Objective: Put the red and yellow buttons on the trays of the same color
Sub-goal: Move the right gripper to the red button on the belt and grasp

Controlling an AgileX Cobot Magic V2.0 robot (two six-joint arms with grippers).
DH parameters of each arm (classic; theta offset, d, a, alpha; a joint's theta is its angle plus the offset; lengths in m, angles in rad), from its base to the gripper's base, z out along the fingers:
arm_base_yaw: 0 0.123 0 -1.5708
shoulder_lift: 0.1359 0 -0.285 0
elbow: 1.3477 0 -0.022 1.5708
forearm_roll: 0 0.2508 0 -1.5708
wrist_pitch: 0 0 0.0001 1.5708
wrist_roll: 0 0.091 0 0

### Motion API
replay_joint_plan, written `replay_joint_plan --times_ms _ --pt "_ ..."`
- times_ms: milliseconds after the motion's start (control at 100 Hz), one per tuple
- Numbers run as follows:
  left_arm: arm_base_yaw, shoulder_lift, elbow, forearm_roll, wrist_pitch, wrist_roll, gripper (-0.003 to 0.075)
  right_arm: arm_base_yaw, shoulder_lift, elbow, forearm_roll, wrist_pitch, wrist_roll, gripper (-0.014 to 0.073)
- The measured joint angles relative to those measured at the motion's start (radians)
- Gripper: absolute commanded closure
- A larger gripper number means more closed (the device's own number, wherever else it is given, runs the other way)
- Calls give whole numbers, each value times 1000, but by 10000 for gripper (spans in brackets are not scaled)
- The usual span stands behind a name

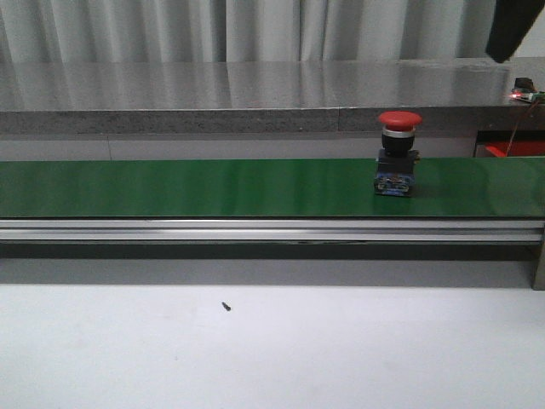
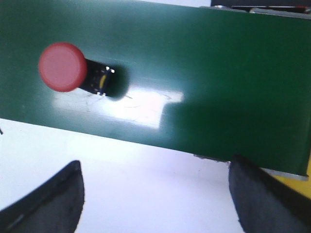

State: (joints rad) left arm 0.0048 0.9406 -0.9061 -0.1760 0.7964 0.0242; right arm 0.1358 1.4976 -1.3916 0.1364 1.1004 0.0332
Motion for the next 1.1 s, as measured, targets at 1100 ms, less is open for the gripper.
replay_joint_plan --times_ms 1100 --pt "0 0 0 0 0 0 740 110 459 -271 -120 104 -10 -32"
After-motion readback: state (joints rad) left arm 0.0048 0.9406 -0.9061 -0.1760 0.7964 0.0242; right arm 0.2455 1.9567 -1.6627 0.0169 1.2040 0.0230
